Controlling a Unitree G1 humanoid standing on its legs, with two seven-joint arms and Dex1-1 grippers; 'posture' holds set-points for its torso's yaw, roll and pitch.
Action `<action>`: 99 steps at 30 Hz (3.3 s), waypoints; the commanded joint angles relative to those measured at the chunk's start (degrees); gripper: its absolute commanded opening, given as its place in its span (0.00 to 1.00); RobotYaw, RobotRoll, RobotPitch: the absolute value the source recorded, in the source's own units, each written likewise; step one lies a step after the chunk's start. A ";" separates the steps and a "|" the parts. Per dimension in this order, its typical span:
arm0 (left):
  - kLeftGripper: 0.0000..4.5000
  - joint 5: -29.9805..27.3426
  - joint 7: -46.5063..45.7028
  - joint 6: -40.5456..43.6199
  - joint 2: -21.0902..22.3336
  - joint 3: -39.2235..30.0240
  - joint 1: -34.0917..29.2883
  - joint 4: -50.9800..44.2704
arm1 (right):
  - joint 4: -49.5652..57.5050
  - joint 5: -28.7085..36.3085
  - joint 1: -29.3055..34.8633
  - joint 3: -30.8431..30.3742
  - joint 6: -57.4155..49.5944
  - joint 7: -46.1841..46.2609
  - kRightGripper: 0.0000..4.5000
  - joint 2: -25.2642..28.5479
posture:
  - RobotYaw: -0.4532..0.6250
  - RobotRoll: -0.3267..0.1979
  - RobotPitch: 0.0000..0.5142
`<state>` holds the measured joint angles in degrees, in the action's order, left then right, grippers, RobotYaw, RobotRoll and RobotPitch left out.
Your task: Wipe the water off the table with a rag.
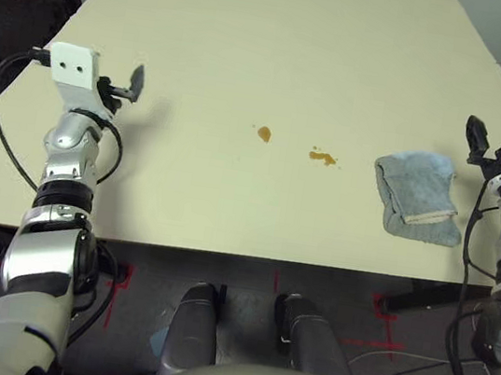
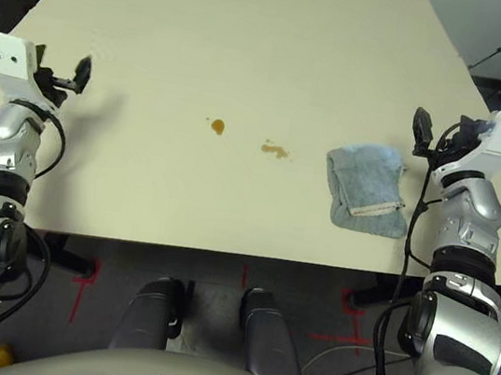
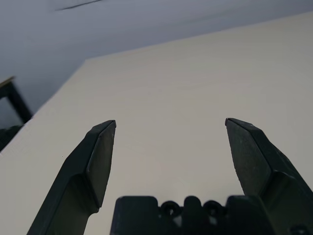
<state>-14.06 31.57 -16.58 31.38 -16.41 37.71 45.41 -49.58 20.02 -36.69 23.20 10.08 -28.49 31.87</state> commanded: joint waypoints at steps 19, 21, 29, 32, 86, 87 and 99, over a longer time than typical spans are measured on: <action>1.00 -13.46 31.51 28.02 2.19 7.34 -13.93 -30.70 | 8.69 5.25 5.03 1.55 -15.04 -4.79 1.00 3.73 | 0.34 0.62 0.27; 1.00 -13.03 31.60 27.70 2.07 7.46 -13.63 -30.22 | 12.13 6.44 6.45 1.15 -20.29 -6.88 1.00 5.15 | 0.34 0.62 0.27; 1.00 -12.06 31.62 26.83 1.18 8.01 -12.50 -28.93 | 25.21 10.44 12.99 -0.54 -38.91 -12.59 1.00 8.85 | 0.32 0.62 0.25; 1.00 -11.84 31.54 26.51 0.81 8.34 -11.95 -28.36 | 28.77 10.65 15.50 -1.68 -43.05 -13.37 1.00 8.62 | 0.31 0.62 0.25; 1.00 -11.32 30.49 24.29 1.17 8.14 -11.62 -26.80 | 27.80 6.93 8.46 -4.08 -42.49 -7.66 0.00 -2.47 | 0.34 0.62 0.25; 1.00 -11.30 30.55 24.24 1.24 8.08 -11.55 -26.66 | 28.19 7.18 7.96 -4.05 -42.72 -6.67 0.00 -3.17 | 0.34 0.62 0.24; 1.00 -11.28 30.87 23.84 1.88 7.78 -11.62 -26.00 | 29.26 7.82 4.54 -4.24 -44.59 3.28 0.00 -12.05 | 0.35 0.62 0.22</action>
<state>-26.01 62.03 7.65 32.70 -8.51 26.20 18.95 -21.40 27.25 -31.49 18.85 -34.04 -26.43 20.57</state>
